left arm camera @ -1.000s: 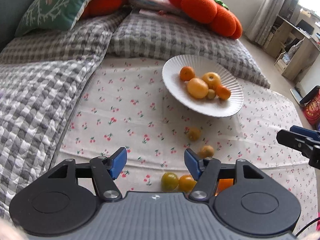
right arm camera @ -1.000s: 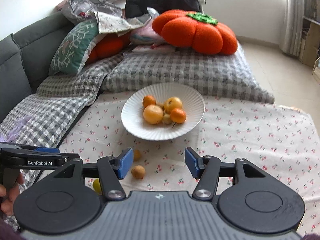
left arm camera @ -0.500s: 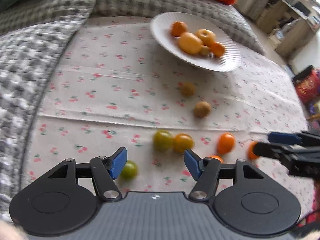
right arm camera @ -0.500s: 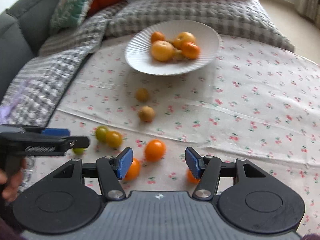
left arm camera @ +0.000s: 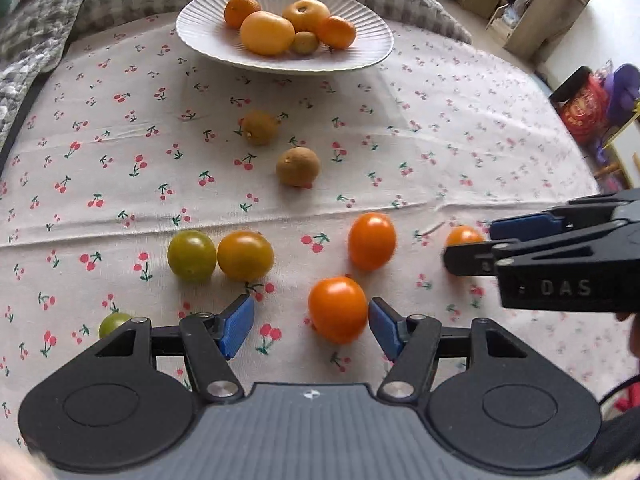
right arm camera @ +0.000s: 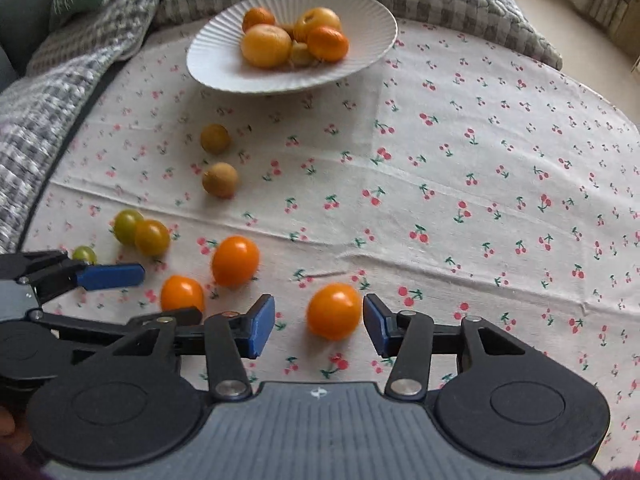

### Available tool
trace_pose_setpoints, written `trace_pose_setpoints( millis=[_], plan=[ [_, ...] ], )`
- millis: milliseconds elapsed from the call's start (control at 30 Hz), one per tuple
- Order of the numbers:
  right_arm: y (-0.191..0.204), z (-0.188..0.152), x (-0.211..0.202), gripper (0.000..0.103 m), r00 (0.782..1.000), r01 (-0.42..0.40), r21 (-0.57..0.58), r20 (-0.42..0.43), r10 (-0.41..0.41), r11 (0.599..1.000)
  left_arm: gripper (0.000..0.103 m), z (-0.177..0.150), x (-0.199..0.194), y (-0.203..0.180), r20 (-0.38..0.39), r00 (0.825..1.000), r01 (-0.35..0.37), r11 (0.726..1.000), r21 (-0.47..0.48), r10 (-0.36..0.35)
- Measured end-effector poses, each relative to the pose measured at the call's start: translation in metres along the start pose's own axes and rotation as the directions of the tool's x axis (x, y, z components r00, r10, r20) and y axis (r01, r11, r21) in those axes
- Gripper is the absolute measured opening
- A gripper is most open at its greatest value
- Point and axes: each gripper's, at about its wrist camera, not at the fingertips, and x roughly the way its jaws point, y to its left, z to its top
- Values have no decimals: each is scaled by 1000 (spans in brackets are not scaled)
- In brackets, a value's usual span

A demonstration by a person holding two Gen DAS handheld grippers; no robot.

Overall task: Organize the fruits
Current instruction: 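Grasp an orange cherry tomato with the left gripper while the right grasps another, then carry both orange tomatoes into the white bowl and open both grippers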

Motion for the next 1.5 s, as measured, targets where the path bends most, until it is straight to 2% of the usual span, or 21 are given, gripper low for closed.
trace_pose_setpoints(
  millis=[33, 167, 233, 467, 767, 967, 1500],
  plan=[
    [0, 0, 3, 42, 1000, 7, -5, -6, -7, 1000, 60, -1, 3, 0, 3, 1000, -10, 1000, -1, 10],
    [1, -3, 10, 31, 999, 23, -31, -29, -24, 999, 36, -1, 2, 1, 32, 999, -13, 1000, -6, 13],
    [2, -4, 10, 30, 999, 28, -42, -29, -29, 999, 30, 0, 1, 4, 26, 1000, -9, 1000, -12, 9],
    [7, -4, 6, 29, 999, 38, -61, -3, -38, 997, 29, -3, -3, 5, 20, 1000, -11, 1000, -12, 12],
    [9, 0, -4, 29, 998, 31, -75, 56, -27, 997, 29, 0, -17, 8, 54, 998, 30, 999, -33, -28],
    [9, 6, -14, 29, 994, 19, -68, 106, -12, 997, 29, 8, -26, 12, 93, 995, 31, 998, -51, -26],
    [-8, 21, -31, 29, 976, 14, -14, 217, -11, 1000, 29, 29, -43, 35, 173, 984, 57, 987, -152, -31]
  ],
)
